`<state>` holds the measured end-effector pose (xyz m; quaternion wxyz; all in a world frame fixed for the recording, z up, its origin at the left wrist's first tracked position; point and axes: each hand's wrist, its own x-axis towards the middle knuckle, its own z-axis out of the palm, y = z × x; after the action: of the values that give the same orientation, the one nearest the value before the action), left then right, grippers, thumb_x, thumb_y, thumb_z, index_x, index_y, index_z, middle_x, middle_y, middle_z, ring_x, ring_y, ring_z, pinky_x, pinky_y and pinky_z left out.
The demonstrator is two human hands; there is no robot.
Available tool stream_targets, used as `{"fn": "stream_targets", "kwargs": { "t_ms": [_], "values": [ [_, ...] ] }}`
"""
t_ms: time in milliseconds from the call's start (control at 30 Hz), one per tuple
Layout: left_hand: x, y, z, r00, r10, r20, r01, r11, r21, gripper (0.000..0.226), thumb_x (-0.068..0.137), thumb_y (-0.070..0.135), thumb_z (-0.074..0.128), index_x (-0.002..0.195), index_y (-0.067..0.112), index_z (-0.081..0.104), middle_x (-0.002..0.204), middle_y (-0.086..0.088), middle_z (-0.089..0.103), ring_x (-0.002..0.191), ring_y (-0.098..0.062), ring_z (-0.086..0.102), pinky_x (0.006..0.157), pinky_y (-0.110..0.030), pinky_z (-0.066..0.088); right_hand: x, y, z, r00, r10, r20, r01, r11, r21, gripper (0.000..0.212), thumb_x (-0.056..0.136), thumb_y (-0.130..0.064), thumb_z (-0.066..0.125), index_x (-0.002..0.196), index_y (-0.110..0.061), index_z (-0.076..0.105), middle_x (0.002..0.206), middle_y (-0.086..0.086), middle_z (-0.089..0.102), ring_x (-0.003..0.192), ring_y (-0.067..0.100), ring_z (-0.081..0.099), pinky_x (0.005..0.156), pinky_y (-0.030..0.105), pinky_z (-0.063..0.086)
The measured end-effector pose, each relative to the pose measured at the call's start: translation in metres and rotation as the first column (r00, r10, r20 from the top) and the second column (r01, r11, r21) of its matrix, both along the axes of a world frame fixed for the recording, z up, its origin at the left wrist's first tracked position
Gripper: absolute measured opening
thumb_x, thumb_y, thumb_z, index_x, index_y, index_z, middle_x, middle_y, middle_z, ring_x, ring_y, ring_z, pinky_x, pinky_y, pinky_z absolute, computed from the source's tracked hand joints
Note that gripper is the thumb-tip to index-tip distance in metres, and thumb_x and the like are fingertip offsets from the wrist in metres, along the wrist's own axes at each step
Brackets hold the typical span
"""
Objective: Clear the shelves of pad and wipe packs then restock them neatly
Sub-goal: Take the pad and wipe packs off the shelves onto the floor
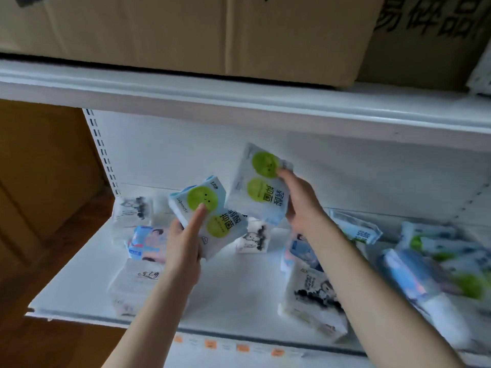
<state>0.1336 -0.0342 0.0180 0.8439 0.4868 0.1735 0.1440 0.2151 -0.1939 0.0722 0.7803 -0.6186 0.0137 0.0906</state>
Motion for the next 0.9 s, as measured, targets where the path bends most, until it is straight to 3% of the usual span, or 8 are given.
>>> {"fn": "stream_targets", "kwargs": {
  "t_ms": [67,167,367,433,500,600,733,900],
  "values": [
    [-0.004,-0.022,0.001,0.981,-0.194,0.009,0.194,0.981,-0.022,0.052,0.085,0.048,0.056,0.118,0.009,0.061,0.095,-0.008,0.071,0.078,-0.02,0.07,0.063,-0.03,0.057,-0.02,-0.004,-0.015,0.997,0.011,-0.07,-0.014,0.999,-0.047,0.016,0.087,-0.026,0.059,0.085,-0.01,0.061,0.078,0.01,0.063,0.071,0.024,0.06,0.069,0.033,0.047],
    [-0.016,-0.048,0.004,0.903,-0.426,0.046,0.426,0.904,0.026,0.052,0.073,0.061,0.045,0.099,0.026,0.074,0.097,-0.004,0.074,0.086,-0.017,0.071,0.061,-0.028,0.056,-0.045,-0.007,-0.033,0.994,-0.094,0.056,0.107,0.942,-0.318,0.022,0.087,-0.032,0.061,0.075,-0.014,0.057,0.072,0.002,0.056,0.068,0.016,0.054,0.062,0.026,0.041],
    [-0.01,-0.079,0.006,0.905,-0.424,-0.02,0.424,0.906,0.004,0.019,0.089,0.025,0.052,0.097,0.013,0.064,0.074,-0.007,0.073,0.059,-0.018,0.07,0.043,-0.025,0.05,-0.044,-0.058,-0.033,0.999,-0.024,0.049,0.038,0.954,-0.297,0.04,0.086,-0.046,0.06,0.086,-0.006,0.062,0.08,0.005,0.062,0.076,0.016,0.058,0.066,0.027,0.042],
    [-0.003,-0.086,0.006,0.911,-0.411,-0.039,0.408,0.911,-0.065,0.016,0.09,0.022,0.052,0.094,0.012,0.064,0.072,-0.007,0.073,0.059,-0.018,0.07,0.046,-0.028,0.054,-0.033,-0.085,-0.031,0.995,-0.049,0.09,0.074,0.95,-0.304,0.025,0.091,-0.037,0.056,0.087,-0.012,0.06,0.082,0.0,0.064,0.077,0.014,0.06,0.066,0.024,0.046],
    [0.004,-0.091,0.003,0.926,-0.376,-0.037,0.372,0.924,-0.091,0.017,0.09,0.023,0.052,0.097,0.013,0.064,0.072,-0.005,0.073,0.06,-0.017,0.07,0.048,-0.029,0.056,-0.015,-0.12,-0.039,0.961,-0.103,0.257,0.236,0.79,-0.566,0.015,0.092,-0.024,0.056,0.096,-0.01,0.063,0.094,0.004,0.065,0.087,0.016,0.058,0.074,0.025,0.042],
    [0.011,-0.097,0.001,0.945,-0.322,-0.047,0.316,0.943,-0.106,0.017,0.09,0.025,0.053,0.098,0.014,0.063,0.07,-0.003,0.073,0.059,-0.016,0.07,0.048,-0.029,0.056,0.015,-0.172,-0.063,0.945,-0.107,0.309,0.32,0.489,-0.811,0.03,0.092,-0.018,0.057,0.117,-0.002,0.058,0.118,0.012,0.061,0.108,0.025,0.057,0.084,0.027,0.04],
    [0.015,-0.111,-0.003,0.954,-0.296,-0.056,0.29,0.953,-0.089,0.012,0.089,0.023,0.055,0.09,0.016,0.063,0.07,-0.004,0.073,0.057,-0.018,0.069,0.049,-0.034,0.057,0.041,-0.212,-0.086,0.993,0.006,0.116,0.108,0.316,-0.943,0.054,0.092,-0.026,0.057,0.138,-0.006,0.039,0.142,0.013,0.043,0.127,0.029,0.044,0.101,0.036,0.037],
    [0.014,-0.122,-0.005,0.965,-0.264,-0.016,0.262,0.963,-0.059,0.03,0.08,0.023,0.06,0.107,0.01,0.063,0.085,-0.011,0.073,0.067,-0.022,0.071,0.051,-0.03,0.055,0.056,-0.222,-0.105,0.989,0.106,0.099,0.071,0.241,-0.968,0.051,0.083,-0.025,0.067,0.127,-0.007,0.049,0.128,0.014,0.055,0.116,0.03,0.053,0.096,0.04,0.044]
  ]
}}
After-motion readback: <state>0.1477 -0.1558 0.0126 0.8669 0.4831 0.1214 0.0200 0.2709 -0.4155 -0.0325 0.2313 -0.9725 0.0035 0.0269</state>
